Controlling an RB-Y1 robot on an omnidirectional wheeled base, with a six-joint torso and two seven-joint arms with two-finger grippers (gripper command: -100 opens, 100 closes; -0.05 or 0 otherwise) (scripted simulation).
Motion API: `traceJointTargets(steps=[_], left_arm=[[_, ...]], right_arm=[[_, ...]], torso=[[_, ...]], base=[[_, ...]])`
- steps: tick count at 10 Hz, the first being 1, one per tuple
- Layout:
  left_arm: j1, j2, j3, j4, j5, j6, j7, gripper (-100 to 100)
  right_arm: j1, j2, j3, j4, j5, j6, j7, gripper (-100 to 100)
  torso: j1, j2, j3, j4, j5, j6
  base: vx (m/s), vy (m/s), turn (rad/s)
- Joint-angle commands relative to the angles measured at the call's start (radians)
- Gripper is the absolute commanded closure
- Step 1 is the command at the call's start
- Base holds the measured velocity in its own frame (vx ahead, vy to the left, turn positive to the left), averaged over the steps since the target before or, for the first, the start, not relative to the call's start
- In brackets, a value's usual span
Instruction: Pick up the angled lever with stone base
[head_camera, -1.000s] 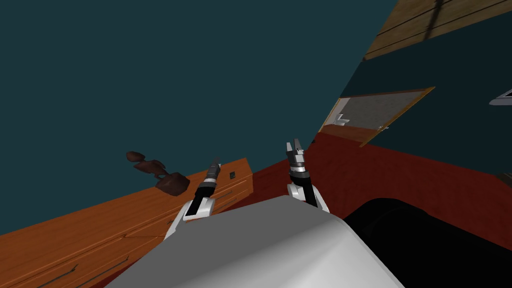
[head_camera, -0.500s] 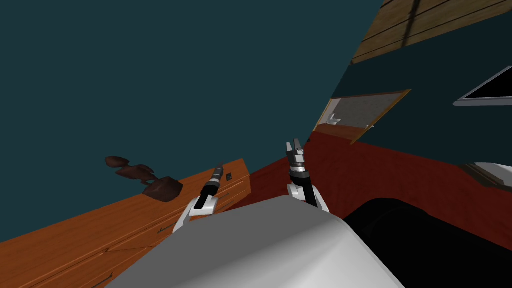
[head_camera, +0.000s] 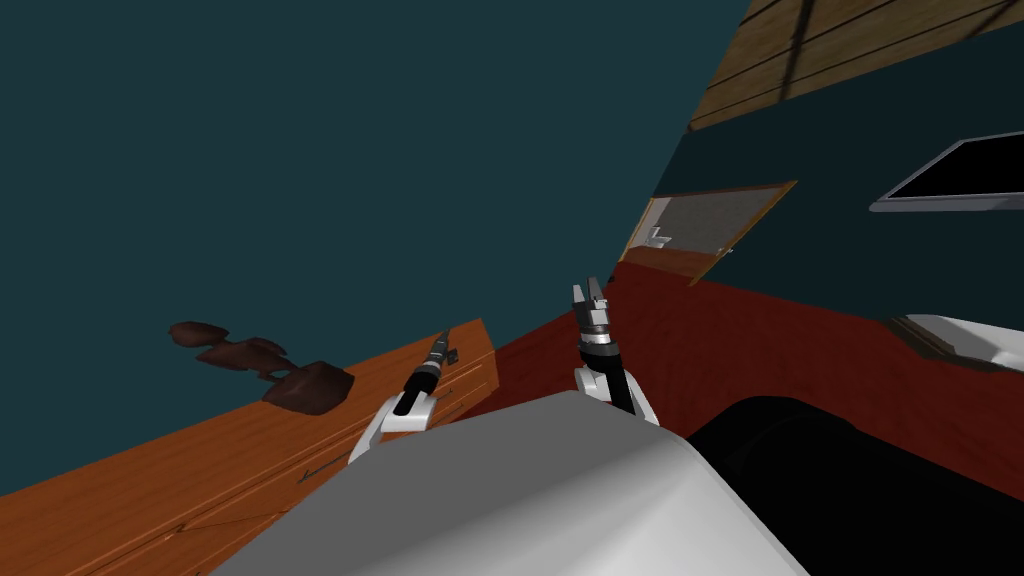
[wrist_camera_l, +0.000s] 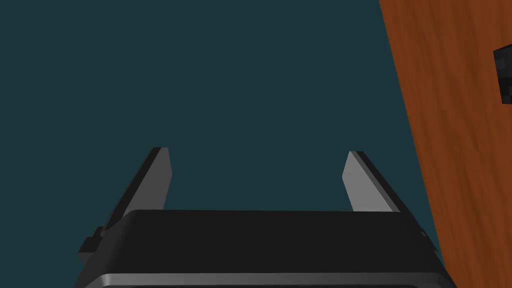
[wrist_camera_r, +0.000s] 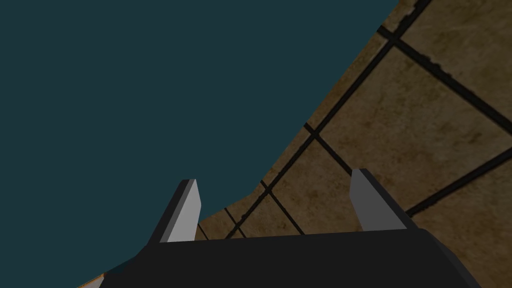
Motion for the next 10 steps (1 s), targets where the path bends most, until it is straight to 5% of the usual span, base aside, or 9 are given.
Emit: traceJointTargets(steps=[1, 10], left_arm=[[-0.011, 0.008, -0.01, 0.031, -0.008, 0.05, -0.001, -100], [-0.053, 0.08, -0.05, 0.225, -0.032, 0.291, 0.017, -100]], right_arm=[[0.0, 0.0, 0.0, 0.0, 0.0, 0.0, 0.0, 0], [0.0, 0.0, 0.0, 0.0, 0.0, 0.0, 0.0, 0]], torso=[[0.0, 0.0, 0.0, 0.0, 0.0, 0.0], [-0.001, -0.001, -0.001, 0.0, 0.0, 0.0]], base=[[0.016, -0.037, -0.088], [0.028, -0.044, -0.098]])
